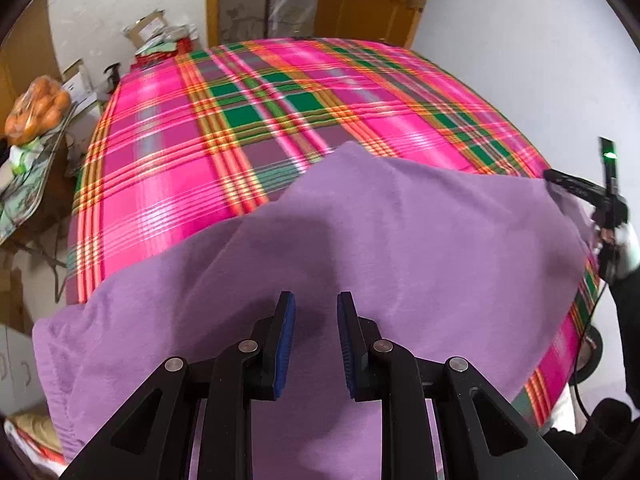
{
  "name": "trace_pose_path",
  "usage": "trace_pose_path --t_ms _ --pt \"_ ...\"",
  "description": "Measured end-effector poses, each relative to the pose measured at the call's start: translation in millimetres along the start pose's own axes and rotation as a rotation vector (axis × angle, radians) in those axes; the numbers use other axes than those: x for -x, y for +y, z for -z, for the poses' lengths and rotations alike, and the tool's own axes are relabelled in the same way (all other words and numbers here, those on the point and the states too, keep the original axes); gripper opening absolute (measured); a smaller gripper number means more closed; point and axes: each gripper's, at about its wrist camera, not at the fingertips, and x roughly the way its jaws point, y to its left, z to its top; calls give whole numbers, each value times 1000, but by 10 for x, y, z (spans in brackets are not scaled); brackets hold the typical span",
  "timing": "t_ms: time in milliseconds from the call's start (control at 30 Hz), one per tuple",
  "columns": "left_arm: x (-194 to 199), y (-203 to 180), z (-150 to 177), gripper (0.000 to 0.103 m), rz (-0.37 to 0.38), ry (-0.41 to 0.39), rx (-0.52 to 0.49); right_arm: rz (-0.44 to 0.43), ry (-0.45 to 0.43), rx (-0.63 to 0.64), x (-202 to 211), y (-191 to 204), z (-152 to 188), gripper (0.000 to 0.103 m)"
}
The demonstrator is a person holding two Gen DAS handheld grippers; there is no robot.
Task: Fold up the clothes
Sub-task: 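Lower the right gripper onto the sweatshirt and release the corner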
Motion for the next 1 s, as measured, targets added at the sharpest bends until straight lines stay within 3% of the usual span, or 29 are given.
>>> trace_pose_path --t_ms 100,200,367,500,600,767,933,1000 --pt "-13 83 -3 22 -9 2 23 -128 -34 61 172 363 82 31" --pt "-18 108 -4 22 -9 6 23 -213 3 140 162 809 244 31" --pt "16 82 34 22 -9 2 -10 -197 37 176 -80 1102 307 28" --pt "18 126 44 22 -4 4 7 -155 28 81 -82 797 195 21" --pt "18 144 35 22 1 2 11 -81 -26 1 78 413 196 26" --pt "-10 115 7 22 6 4 1 7 -91 -127 413 -366 461 26" --pt "-28 70 11 22 9 14 -1 166 -96 -383 517 -1157 769 26" --pt "-20 48 10 22 7 12 -5 174 -105 -422 523 -1345 791 25"
